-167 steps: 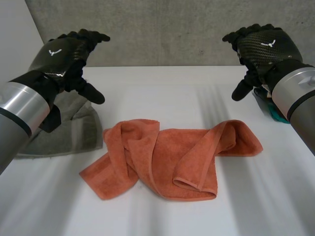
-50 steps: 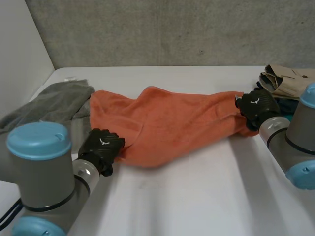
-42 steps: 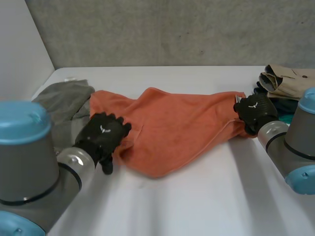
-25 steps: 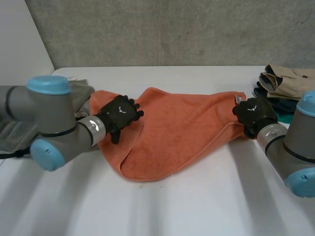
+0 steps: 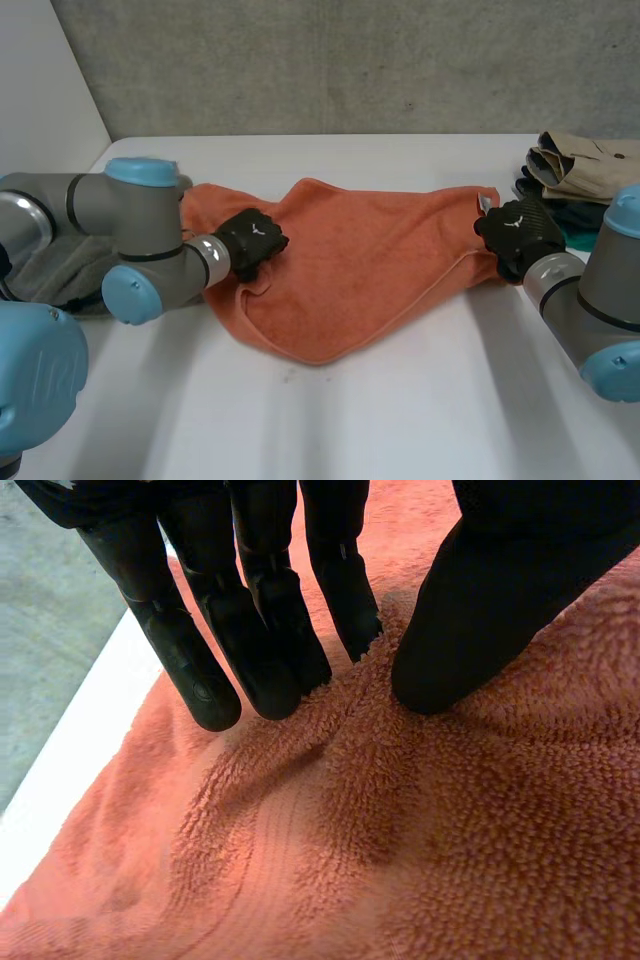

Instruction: Fold the laundry.

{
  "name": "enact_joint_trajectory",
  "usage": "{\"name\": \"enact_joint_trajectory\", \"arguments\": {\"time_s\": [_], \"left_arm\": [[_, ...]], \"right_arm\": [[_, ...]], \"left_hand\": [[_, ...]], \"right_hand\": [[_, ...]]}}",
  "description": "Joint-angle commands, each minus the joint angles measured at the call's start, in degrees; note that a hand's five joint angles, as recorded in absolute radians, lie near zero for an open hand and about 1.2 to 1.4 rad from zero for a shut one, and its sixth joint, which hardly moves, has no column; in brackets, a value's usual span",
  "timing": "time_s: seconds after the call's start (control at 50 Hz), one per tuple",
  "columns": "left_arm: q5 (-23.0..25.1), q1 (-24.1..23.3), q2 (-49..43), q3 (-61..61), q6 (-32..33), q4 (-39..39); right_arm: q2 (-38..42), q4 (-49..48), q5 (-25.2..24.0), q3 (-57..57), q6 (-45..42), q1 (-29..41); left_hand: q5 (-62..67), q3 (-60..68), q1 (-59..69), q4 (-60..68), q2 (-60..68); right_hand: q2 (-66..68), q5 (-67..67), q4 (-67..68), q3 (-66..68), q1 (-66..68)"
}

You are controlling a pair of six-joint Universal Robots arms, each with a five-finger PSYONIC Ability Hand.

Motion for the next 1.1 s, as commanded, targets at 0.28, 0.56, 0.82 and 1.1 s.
{"name": "enact_joint_trajectory", "arguments": {"time_s": [0.28, 0.56, 0.82, 1.1], "left_arm": [[-11.66, 8.22, 41.94, -32.31, -9.26, 6.35], [-12.54, 11.40, 64.32, -47.90, -17.89, 3.53], [-13.16, 7.19, 35.00, -35.11, -17.63, 11.78], [-19.13, 6.22, 21.69, 2.02, -18.77, 41.21]], "right_arm": [[-14.35, 25.43, 0.66, -6.58, -11.25, -9.22], [-25.44, 44.96, -2.24, -15.02, -13.19, -12.74], [-5.50, 40.07, -1.80, -21.51, -10.92, -12.21], [1.19, -8.97, 7.61, -38.14, -3.08, -5.80]], "left_hand": [[15.39, 12.02, 15.61, 11.53, 11.73], [15.39, 12.02, 15.61, 11.53, 11.73], [15.39, 12.02, 15.61, 11.53, 11.73], [15.39, 12.02, 15.61, 11.53, 11.73]], "right_hand": [[12.64, 11.29, 11.43, 12.05, 14.17], [12.64, 11.29, 11.43, 12.05, 14.17], [12.64, 11.29, 11.43, 12.05, 14.17], [12.64, 11.29, 11.43, 12.05, 14.17]]}}
